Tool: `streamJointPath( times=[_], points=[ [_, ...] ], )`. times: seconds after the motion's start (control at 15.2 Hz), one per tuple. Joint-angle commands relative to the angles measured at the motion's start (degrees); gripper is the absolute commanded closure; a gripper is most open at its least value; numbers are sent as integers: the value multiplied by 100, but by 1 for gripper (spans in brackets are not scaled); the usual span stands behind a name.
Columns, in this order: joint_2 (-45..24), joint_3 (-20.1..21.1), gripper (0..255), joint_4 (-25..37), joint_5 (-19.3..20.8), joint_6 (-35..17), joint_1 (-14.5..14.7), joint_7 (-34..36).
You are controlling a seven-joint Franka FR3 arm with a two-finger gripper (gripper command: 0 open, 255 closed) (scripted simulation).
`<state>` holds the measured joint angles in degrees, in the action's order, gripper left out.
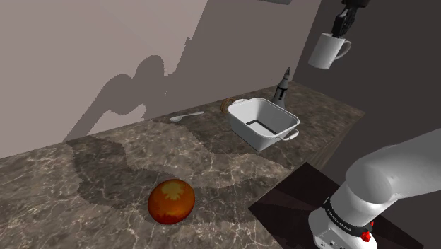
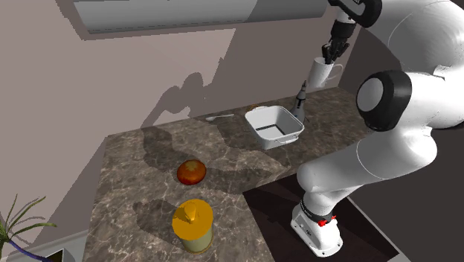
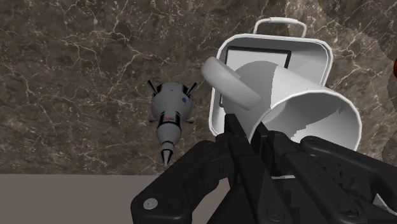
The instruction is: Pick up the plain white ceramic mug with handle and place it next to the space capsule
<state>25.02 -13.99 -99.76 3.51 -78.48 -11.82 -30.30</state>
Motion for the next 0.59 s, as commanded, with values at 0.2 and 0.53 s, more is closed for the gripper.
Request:
streamJointPath(
  times=[0.2, 0.53],
  points=[
    [-405, -608, 255, 409, 83, -16, -142, -782],
    [-1011, -1262, 255, 1034, 1, 14, -297, -1615]
  ],
)
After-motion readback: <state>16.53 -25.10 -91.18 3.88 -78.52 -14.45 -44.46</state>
